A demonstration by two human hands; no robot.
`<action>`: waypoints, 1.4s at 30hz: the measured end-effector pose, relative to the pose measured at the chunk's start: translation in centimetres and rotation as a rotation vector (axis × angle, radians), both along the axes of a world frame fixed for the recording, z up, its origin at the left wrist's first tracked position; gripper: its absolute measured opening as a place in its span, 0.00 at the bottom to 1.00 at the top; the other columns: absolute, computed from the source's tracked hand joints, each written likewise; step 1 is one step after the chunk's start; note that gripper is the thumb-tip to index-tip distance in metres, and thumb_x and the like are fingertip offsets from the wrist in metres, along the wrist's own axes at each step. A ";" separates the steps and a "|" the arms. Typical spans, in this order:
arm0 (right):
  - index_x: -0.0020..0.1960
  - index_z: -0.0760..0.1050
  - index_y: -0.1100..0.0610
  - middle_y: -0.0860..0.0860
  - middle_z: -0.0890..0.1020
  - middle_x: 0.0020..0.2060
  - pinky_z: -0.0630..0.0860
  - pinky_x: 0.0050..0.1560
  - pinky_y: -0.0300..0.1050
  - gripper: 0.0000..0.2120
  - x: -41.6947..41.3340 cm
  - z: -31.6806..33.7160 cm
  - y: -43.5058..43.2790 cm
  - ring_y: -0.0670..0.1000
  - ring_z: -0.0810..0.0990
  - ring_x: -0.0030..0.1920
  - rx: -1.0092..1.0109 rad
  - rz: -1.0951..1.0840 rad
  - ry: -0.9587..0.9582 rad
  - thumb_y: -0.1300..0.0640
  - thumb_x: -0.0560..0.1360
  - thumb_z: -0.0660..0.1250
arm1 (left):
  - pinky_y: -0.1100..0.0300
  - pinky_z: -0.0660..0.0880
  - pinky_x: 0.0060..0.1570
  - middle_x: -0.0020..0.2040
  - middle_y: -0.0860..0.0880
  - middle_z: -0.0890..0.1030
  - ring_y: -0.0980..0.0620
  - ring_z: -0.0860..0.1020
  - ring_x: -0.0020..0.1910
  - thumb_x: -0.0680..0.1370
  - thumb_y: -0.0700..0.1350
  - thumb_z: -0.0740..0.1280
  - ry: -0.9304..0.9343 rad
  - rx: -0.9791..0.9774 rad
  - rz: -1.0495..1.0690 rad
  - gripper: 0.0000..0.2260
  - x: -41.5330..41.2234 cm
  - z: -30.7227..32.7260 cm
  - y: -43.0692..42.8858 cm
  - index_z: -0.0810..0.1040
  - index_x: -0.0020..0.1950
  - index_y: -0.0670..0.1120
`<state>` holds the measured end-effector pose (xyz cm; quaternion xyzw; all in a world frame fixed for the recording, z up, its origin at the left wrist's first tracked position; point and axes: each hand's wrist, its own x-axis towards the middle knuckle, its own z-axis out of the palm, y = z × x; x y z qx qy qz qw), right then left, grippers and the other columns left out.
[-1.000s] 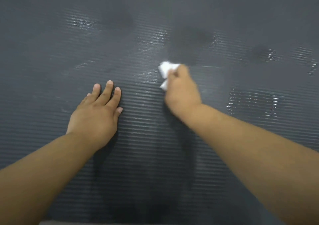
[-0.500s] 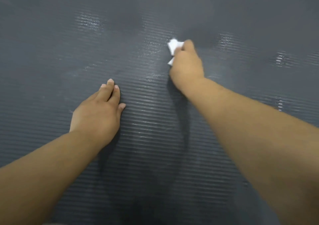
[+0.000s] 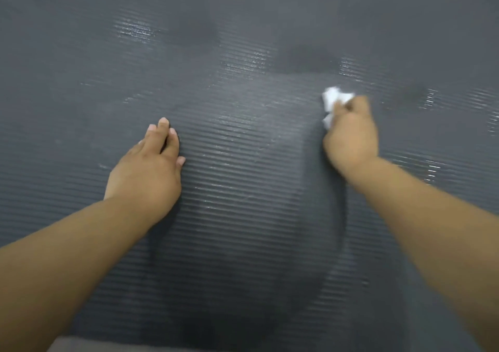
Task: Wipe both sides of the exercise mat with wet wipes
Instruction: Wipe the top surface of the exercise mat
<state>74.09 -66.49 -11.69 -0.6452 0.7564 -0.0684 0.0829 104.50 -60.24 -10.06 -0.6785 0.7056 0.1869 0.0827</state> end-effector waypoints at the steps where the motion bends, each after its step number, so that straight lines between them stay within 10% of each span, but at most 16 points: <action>1: 0.67 0.68 0.61 0.58 0.70 0.59 0.70 0.54 0.46 0.19 1.7 -0.1 1.3 0.61 0.75 0.51 -0.003 0.192 -0.035 0.63 0.77 0.59 | 0.54 0.53 0.73 0.78 0.48 0.44 0.49 0.46 0.77 0.82 0.48 0.49 0.015 -0.001 0.008 0.24 -0.2 0.1 0.1 0.51 0.77 0.42; 5: 0.65 0.72 0.62 0.60 0.74 0.53 0.74 0.38 0.48 0.19 0.7 0.9 2.2 0.61 0.77 0.41 -0.019 0.652 0.039 0.65 0.75 0.58 | 0.46 0.59 0.69 0.75 0.42 0.60 0.38 0.58 0.74 0.80 0.46 0.60 0.148 -0.126 -0.214 0.21 -2.8 0.8 1.1 0.66 0.72 0.40; 9: 0.66 0.68 0.58 0.64 0.69 0.60 0.70 0.55 0.49 0.19 -9.2 1.7 -0.9 0.64 0.74 0.53 0.041 -0.127 0.108 0.65 0.75 0.56 | 0.52 0.43 0.73 0.78 0.53 0.43 0.45 0.42 0.76 0.82 0.53 0.49 0.110 0.037 -0.260 0.24 -6.6 1.1 1.7 0.48 0.77 0.50; 12: 0.65 0.69 0.63 0.65 0.67 0.62 0.68 0.59 0.48 0.17 -9.0 1.3 -0.1 0.65 0.73 0.55 0.025 -0.281 0.075 0.64 0.76 0.58 | 0.51 0.37 0.72 0.76 0.54 0.36 0.44 0.36 0.75 0.82 0.53 0.43 -0.010 0.025 -0.261 0.24 -7.7 0.5 2.4 0.41 0.77 0.52; 18: 0.61 0.74 0.62 0.57 0.77 0.46 0.74 0.30 0.44 0.20 -2.4 0.1 6.3 0.55 0.74 0.33 -0.029 0.746 -0.092 0.66 0.70 0.59 | 0.52 0.37 0.72 0.69 0.58 0.32 0.45 0.36 0.75 0.81 0.54 0.45 0.017 0.049 -0.258 0.25 -7.1 0.5 2.1 0.43 0.77 0.52; 26: 0.56 0.71 0.69 0.64 0.68 0.59 0.69 0.55 0.50 0.11 -10.4 0.7 4.7 0.64 0.74 0.50 -0.056 -0.379 -0.039 0.65 0.75 0.58 | 0.50 0.37 0.73 0.76 0.54 0.36 0.45 0.35 0.75 0.81 0.53 0.43 -0.029 0.082 -0.239 0.24 -7.6 0.3 2.1 0.40 0.77 0.53; 34: 0.59 0.75 0.62 0.54 0.75 0.48 0.74 0.30 0.43 0.17 -1.9 0.5 12.1 0.56 0.77 0.35 -0.044 0.762 -0.084 0.60 0.73 0.56 | 0.50 0.43 0.74 0.77 0.54 0.38 0.45 0.38 0.76 0.82 0.53 0.46 -0.012 0.123 -0.231 0.25 -7.7 1.2 1.8 0.43 0.77 0.52; 39: 0.59 0.73 0.66 0.65 0.70 0.56 0.68 0.54 0.48 0.18 -13.2 0.8 10.5 0.64 0.73 0.51 -0.051 -0.289 -0.009 0.59 0.74 0.54 | 0.52 0.45 0.74 0.77 0.50 0.38 0.44 0.39 0.76 0.81 0.56 0.51 0.034 0.164 -0.201 0.28 -9.6 2.3 3.5 0.45 0.78 0.49; 42: 0.61 0.70 0.66 0.63 0.69 0.59 0.67 0.50 0.48 0.15 -10.7 1.0 11.6 0.63 0.72 0.53 -0.004 -0.437 -0.074 0.66 0.75 0.57 | 0.51 0.42 0.74 0.77 0.49 0.36 0.42 0.37 0.75 0.81 0.58 0.50 0.036 0.168 -0.290 0.29 -10.8 2.5 6.2 0.44 0.78 0.49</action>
